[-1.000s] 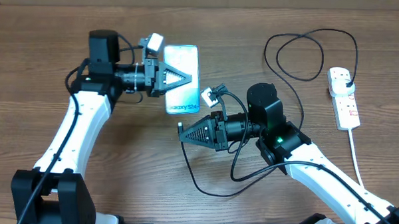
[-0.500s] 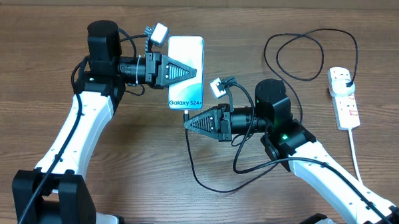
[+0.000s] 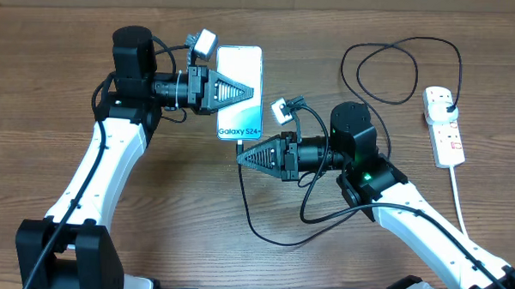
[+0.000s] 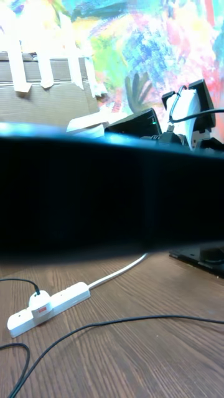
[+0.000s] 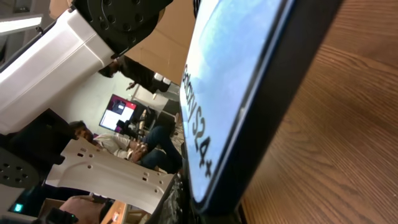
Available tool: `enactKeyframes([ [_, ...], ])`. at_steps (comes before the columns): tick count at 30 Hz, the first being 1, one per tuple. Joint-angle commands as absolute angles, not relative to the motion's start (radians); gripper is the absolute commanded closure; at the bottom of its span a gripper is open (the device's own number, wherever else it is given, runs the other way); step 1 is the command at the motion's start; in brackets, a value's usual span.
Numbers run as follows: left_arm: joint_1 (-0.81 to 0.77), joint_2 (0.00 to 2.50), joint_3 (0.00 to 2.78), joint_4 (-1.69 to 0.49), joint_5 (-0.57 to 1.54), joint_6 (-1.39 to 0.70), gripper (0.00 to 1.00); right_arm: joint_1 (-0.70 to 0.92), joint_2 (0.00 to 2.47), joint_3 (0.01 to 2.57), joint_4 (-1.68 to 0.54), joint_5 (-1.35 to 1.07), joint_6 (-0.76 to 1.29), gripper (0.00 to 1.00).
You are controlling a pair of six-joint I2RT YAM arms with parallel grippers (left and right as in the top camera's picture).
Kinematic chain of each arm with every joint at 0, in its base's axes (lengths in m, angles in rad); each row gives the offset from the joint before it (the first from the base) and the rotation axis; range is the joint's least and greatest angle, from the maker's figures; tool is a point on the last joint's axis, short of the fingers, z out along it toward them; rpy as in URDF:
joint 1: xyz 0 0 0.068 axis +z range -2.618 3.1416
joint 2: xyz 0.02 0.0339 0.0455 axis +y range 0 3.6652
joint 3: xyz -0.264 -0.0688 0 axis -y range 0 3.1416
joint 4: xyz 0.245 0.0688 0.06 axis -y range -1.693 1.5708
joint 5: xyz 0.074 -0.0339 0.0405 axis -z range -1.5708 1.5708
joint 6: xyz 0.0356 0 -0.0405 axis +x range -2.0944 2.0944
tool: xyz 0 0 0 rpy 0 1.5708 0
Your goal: Plug charger to phone and switch on socket
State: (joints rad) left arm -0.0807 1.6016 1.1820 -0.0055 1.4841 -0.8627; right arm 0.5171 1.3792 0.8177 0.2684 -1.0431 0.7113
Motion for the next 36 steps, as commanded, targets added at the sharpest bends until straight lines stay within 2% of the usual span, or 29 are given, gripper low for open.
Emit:
enactKeyframes([
  [1, -0.079, 1.569, 1.196, 0.005, 1.493, -0.879, 0.96, 0.515, 1.373, 0.821, 0.275, -1.04, 0.738, 0.96],
  [13, -0.079, 1.569, 1.196, 0.005, 1.494, -0.876, 0.96, 0.514, 1.373, 0.821, 0.281, -1.038, 0.764, 0.96],
  [36, -0.079, 1.569, 1.196, 0.005, 1.567, -0.833, 0.96, 0.515, 1.373, 0.821, 0.353, -0.852, 0.87, 0.96],
])
